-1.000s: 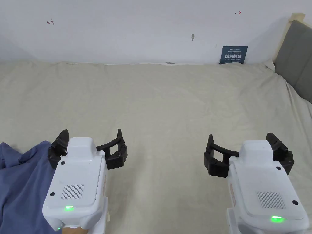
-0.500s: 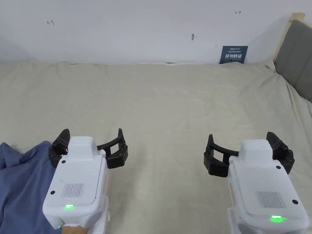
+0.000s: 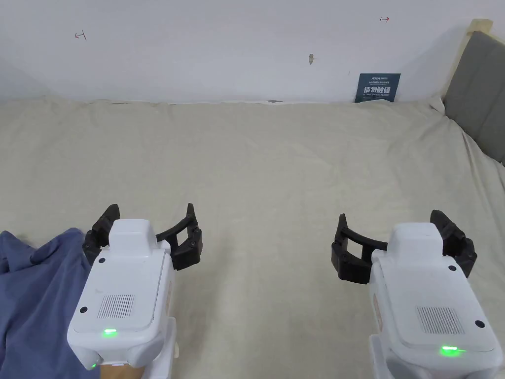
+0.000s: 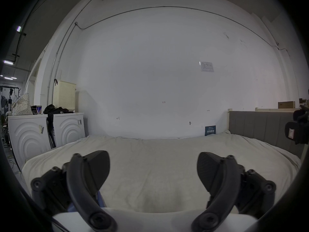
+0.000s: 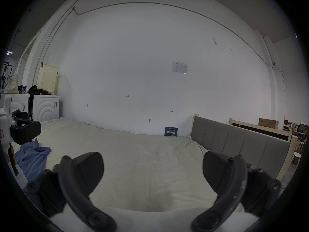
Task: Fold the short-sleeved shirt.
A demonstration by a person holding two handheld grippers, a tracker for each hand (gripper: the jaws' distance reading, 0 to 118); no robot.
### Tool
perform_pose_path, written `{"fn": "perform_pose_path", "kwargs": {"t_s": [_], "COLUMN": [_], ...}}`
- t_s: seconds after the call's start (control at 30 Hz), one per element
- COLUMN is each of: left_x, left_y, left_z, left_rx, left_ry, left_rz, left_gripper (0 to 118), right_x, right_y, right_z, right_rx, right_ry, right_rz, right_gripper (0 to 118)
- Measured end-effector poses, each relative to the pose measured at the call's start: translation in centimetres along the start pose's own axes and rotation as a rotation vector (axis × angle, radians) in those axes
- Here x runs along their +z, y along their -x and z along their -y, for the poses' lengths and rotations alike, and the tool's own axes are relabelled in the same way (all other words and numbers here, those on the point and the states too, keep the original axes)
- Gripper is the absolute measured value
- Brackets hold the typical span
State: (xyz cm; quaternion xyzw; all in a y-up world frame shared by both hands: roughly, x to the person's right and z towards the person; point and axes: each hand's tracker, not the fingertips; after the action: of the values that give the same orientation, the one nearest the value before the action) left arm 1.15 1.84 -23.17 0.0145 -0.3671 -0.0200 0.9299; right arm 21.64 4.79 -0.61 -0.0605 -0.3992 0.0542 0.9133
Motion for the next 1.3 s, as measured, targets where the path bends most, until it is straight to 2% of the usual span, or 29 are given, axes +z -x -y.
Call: {"fn": "perform_pose_path", "kwargs": {"t_s": [0.03, 0.07, 0.1, 0.17, 0.2, 0.3, 0.4, 0.57, 1.03, 1.17, 1.3], "left_x": [0.0, 0.1, 0.2, 0.2, 0.1, 0.3, 0.5, 1.5, 12.5, 16.1, 18.3], "left_y": [0.0, 0.1, 0.1, 0.1, 0.0, -0.1, 0.2, 3.4, 19.4, 22.8, 24.7], "left_z": [0.0, -0.1, -0.2, -0.3, -0.3, -0.6, -0.7, -0.5, -1.0, -1.0, -0.7], "left_rx": [0.006, 0.017, 0.028, 0.028, 0.014, -0.006, -0.013, 0.02, 0.032, 0.033, 0.027], "left_ry": [0.001, 0.004, 0.006, 0.021, 0.028, 0.004, 0.003, 0.014, 0.045, 0.052, 0.071], "left_rz": [0.002, 0.01, 0.02, 0.033, 0.026, 0.034, 0.019, -0.072, -0.507, -0.599, -0.65], "left_gripper": [101, 90, 66, 10, 1, 0, 0, 0, 0, 0, 0], "right_x": [0.0, 0.1, 0.1, 0.0, 0.0, 0.1, -0.1, -1.2, -1.6, -0.7, 0.1], "right_y": [0.0, 0.0, -0.1, -0.1, -0.2, -0.5, 0.0, 2.7, 19.5, 23.6, 26.1], "right_z": [-0.1, -0.1, -0.2, -0.2, -0.2, -0.3, -0.4, -1.1, -3.4, -3.6, -3.6], "right_rx": [-0.001, -0.004, -0.006, -0.008, -0.008, -0.035, -0.027, -0.021, -0.021, -0.023, -0.025], "right_ry": [0.002, 0.005, 0.007, 0.017, 0.022, 0.034, 0.028, 0.016, -0.044, -0.045, -0.041], "right_rz": [-0.001, -0.005, -0.008, -0.014, -0.017, -0.035, -0.035, -0.123, -0.538, -0.624, -0.676], "right_gripper": [113, 100, 76, 24, 2, 1, 1, 1, 1, 1, 1]}}
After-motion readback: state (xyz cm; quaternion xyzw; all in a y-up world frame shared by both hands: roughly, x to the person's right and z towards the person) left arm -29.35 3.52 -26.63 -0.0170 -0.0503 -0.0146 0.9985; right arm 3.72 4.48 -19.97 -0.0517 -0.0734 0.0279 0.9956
